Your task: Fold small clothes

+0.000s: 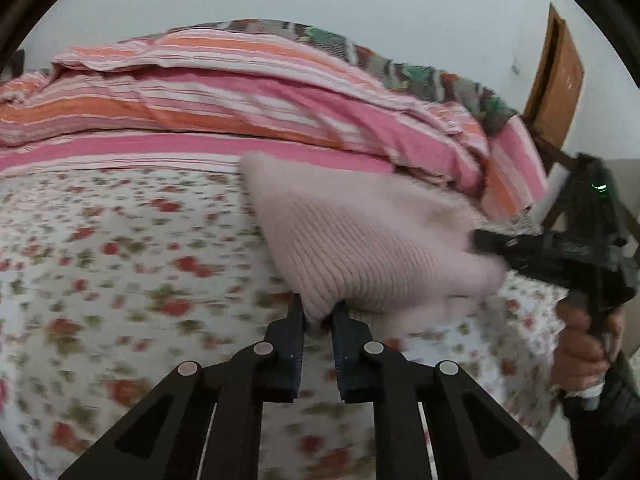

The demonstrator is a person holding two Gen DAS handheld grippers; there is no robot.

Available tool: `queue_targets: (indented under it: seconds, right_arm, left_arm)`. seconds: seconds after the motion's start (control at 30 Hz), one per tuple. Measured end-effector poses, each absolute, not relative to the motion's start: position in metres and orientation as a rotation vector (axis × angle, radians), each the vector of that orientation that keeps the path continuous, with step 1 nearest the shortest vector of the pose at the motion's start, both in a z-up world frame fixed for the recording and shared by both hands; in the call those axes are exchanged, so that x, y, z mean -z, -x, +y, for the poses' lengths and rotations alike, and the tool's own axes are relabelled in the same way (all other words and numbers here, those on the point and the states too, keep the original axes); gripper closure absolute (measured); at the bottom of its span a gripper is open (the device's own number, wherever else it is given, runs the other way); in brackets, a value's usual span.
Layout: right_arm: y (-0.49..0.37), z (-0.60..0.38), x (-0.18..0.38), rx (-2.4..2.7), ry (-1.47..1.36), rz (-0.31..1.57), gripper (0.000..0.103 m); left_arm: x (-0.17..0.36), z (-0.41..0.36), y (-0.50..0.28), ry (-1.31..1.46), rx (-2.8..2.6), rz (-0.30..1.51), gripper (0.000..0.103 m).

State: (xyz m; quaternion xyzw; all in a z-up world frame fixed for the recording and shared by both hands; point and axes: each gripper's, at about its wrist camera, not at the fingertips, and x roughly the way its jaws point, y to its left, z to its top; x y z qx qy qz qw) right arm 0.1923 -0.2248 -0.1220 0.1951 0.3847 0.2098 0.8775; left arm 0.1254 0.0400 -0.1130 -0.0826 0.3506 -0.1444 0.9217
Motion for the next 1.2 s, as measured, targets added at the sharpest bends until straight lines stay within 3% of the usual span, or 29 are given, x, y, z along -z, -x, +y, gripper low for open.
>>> queue_targets:
  seconds: [0.3,0.37,0.4,0.53,0.77,0.9,1.03,1.2]
  right_arm:
    - [-0.213,-0.188,0.118,-0.412,-0.348,0.76,0.068]
    - [-0.224,-0.177,0.121,-0.358,-0.282,0.787,0.074]
    - [-0.225,-0.175,0.122,-0.356,-0.272,0.793,0.088]
    - [-0.209,-0.182,0.099,-0.422,-0.249,0.643,0.09]
    - [-0.229,-0.207,0.15,-0.254,-0.312,0.769,0.091]
    - [-0.231,-0.198,0.14,-0.23,-0.236,0.777,0.087]
    - [-0.219,-0.192,0.113,-0.202,-0.129,0.703,0.076]
    - [-0.21,-0.171,0.094,-0.299,-0.109,0.62,0.076]
  left_arm:
    - [0.134,0.047,-0.126,0.219,0.305,0.787,0.088]
    - [0.136,0.048,-0.127,0.229,0.31,0.792,0.087]
    - [0.136,0.048,-0.127,0.229,0.313,0.79,0.087]
    - [0.136,0.049,-0.127,0.243,0.325,0.786,0.088]
    - [0.135,0.044,-0.117,0.244,0.395,0.783,0.088]
    - [0.131,0.054,-0.107,0.248,0.383,0.782,0.087]
    - [0.117,0.077,-0.097,0.292,0.342,0.709,0.067]
    - [0.097,0.059,-0.132,0.263,0.345,0.695,0.066]
